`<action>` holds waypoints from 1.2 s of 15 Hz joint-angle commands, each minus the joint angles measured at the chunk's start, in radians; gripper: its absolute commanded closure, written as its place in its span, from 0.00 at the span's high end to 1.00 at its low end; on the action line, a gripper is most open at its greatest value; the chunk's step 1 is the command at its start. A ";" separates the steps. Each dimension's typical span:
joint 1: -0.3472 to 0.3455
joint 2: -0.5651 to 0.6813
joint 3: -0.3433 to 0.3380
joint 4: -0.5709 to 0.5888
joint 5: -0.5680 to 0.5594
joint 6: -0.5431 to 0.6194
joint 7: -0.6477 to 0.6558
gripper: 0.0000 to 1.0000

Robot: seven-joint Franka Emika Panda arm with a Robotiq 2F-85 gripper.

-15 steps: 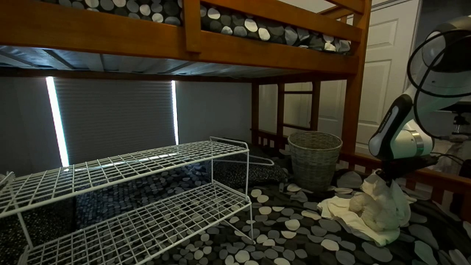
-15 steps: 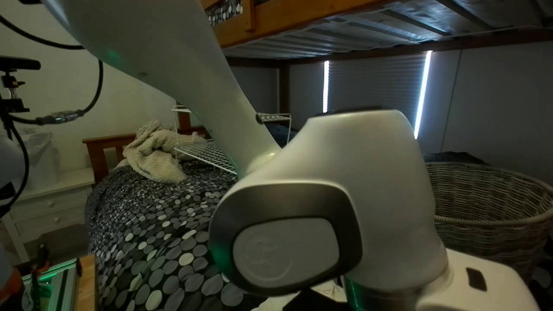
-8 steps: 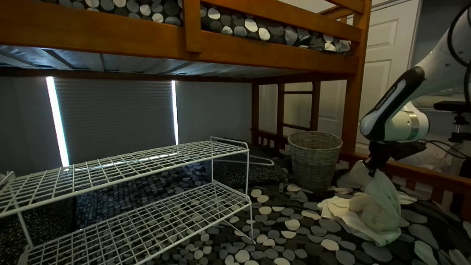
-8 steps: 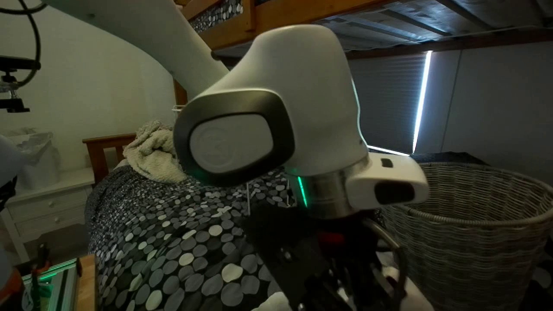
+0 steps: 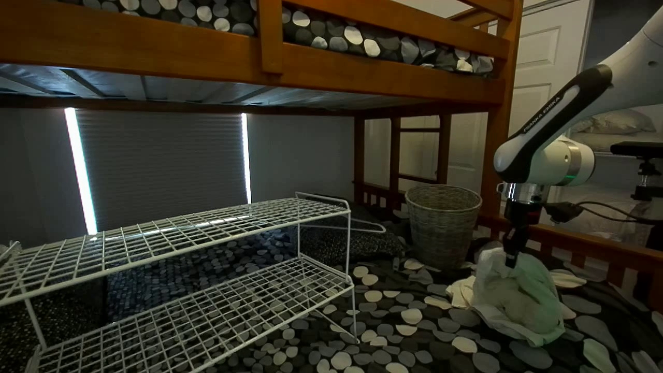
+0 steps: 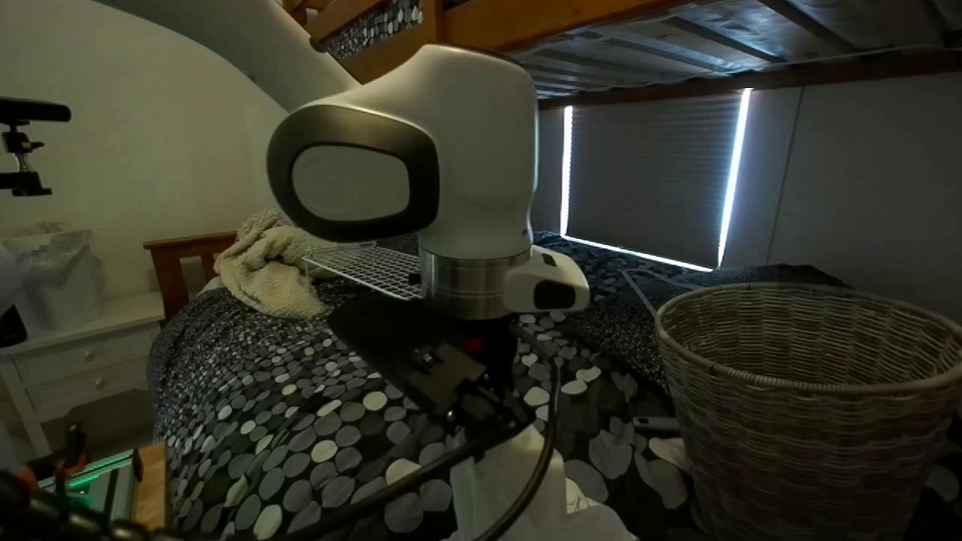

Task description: Fold the white cloth once

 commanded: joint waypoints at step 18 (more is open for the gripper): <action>-0.005 0.341 0.019 0.124 0.163 -0.175 -0.270 0.01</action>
